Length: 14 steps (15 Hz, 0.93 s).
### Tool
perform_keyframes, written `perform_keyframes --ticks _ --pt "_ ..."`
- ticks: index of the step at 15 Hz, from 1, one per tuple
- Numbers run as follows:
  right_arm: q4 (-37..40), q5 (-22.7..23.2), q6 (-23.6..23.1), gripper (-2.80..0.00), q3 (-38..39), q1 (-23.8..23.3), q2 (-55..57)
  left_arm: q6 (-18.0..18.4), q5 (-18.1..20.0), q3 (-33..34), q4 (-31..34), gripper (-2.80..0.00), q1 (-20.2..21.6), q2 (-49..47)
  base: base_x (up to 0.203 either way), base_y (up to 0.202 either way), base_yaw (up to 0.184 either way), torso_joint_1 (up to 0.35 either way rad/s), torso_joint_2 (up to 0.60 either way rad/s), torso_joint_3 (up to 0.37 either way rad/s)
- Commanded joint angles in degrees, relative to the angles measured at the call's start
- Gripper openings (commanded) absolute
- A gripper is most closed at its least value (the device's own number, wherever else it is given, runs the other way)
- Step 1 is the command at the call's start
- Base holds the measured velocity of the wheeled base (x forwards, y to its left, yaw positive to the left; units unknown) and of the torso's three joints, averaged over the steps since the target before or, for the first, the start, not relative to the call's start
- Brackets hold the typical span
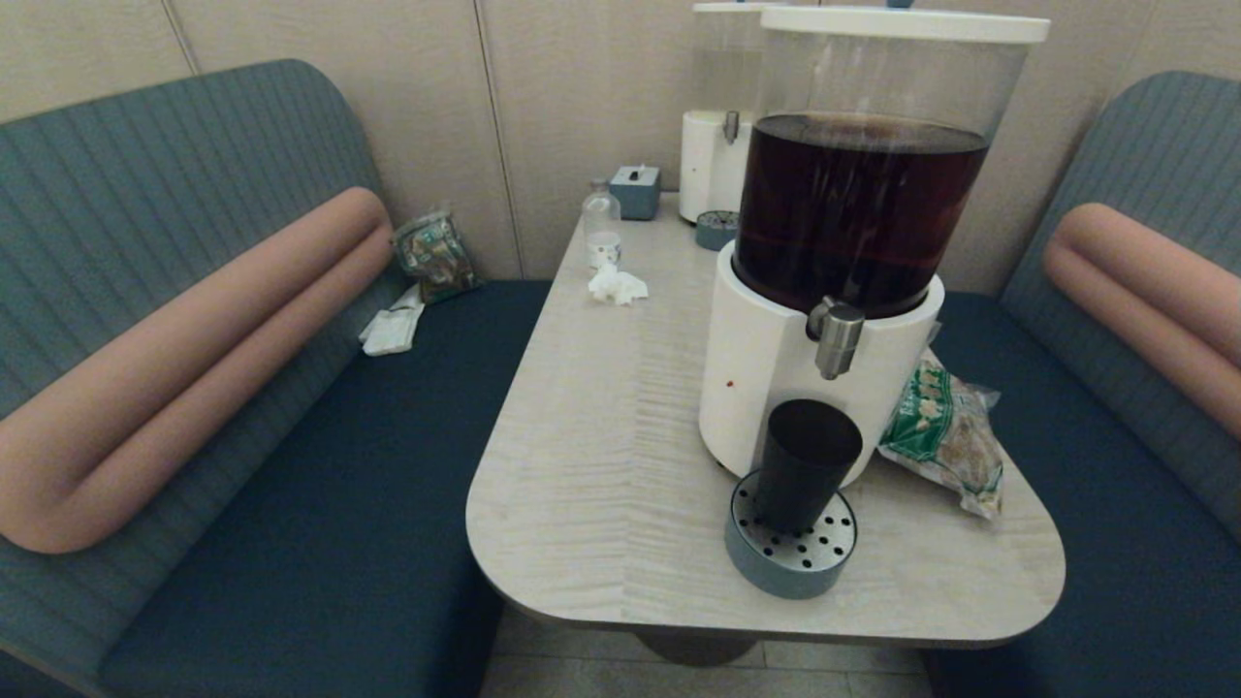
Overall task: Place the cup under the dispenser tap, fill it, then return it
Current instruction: Place the cup next to the water dispenser
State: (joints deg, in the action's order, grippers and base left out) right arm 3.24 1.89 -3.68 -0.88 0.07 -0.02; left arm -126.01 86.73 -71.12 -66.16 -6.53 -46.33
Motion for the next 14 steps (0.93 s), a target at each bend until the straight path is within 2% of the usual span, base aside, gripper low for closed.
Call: perform_keyframes --ticks 1,3,4,5,7,8,10,12,14 --pt "0.01 0.04 -0.10 -2.80 0.00 0.01 -0.06 -0.88 0.69 -14.95 0.72 -2.80 0.77 2.23 0.000 0.000 0.000 0.000 0.00 0.000" --pt "0.01 0.04 -0.01 -2.80 0.00 0.01 -0.06 -0.74 0.80 -32.23 3.36 -2.80 3.30 0.23 0.000 0.000 0.000 0.000 0.00 0.000" --pt "0.01 0.04 -0.02 -2.80 0.00 0.01 -0.06 -0.49 0.82 -37.89 3.41 -2.80 4.11 -0.56 0.000 0.000 0.000 0.000 0.00 0.000" --pt "0.01 0.04 -0.01 -2.80 0.00 0.01 -0.06 -0.24 0.85 -41.78 3.02 -2.80 5.16 -1.51 0.000 0.000 0.000 0.000 0.00 0.000" --pt "0.01 0.04 -0.09 -2.80 0.00 0.01 -0.06 -0.01 0.88 -42.41 2.86 -2.80 7.24 -2.78 0.000 0.000 0.000 0.000 0.00 0.000" --pt "0.01 0.04 -0.04 -2.80 0.00 0.01 -0.06 0.06 0.90 -39.16 2.88 -2.80 7.96 -3.02 0.000 0.000 0.000 0.000 0.00 0.000" --pt "0.01 0.04 -0.01 -2.80 0.00 0.01 -0.06 0.15 0.91 -26.35 2.89 -2.80 8.83 -2.22 0.000 0.000 0.000 0.000 0.00 0.000" --pt "0.01 0.04 -0.01 -2.80 0.00 0.01 -0.06 0.22 0.92 -4.63 1.41 -2.80 9.53 -0.82 0.000 0.000 0.000 0.000 0.00 0.000" --pt "0.01 0.04 -0.01 -2.80 0.00 0.01 -0.06 -1.02 0.54 14.98 -5.55 -2.80 9.62 0.74 0.000 0.000 0.000 0.000 0.00 0.000"
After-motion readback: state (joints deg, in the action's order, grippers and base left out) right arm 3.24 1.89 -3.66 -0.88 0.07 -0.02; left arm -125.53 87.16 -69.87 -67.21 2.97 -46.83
